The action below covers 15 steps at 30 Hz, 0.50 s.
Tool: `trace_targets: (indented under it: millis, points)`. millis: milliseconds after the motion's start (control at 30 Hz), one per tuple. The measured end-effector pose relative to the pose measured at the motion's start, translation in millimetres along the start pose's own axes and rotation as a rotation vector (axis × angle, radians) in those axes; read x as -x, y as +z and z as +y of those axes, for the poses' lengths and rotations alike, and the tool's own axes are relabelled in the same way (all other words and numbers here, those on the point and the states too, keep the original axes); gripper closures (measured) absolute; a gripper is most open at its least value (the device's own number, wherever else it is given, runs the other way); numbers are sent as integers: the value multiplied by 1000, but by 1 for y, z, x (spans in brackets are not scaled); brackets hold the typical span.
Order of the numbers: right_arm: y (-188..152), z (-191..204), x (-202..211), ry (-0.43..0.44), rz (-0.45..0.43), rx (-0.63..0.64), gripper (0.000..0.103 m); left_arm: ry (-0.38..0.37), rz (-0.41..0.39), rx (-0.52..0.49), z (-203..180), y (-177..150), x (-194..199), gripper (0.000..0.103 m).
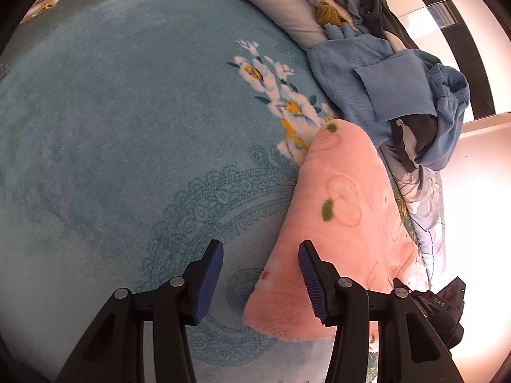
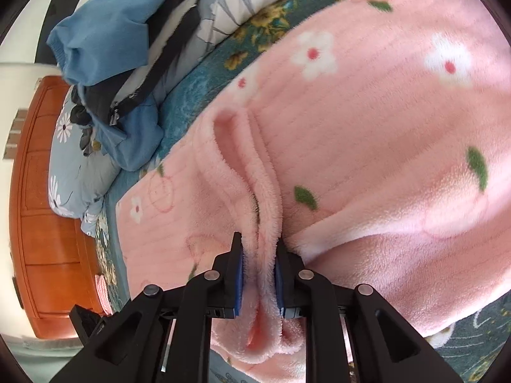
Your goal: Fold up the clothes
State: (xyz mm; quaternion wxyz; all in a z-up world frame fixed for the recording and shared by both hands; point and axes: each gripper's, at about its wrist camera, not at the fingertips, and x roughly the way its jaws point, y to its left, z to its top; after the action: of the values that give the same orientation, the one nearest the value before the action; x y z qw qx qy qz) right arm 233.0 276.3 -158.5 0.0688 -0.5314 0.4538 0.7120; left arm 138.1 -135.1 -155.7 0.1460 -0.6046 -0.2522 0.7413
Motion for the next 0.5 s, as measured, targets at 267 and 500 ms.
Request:
trace_targets:
  millis: [267, 500]
  points:
    - [12, -51, 118, -45, -245, -11, 55, -41, -111, -171, -37, -7, 23, 50]
    - [-4, -191, 217, -196, -540, -414, 44, -91, -84, -323, -94, -15, 15, 46]
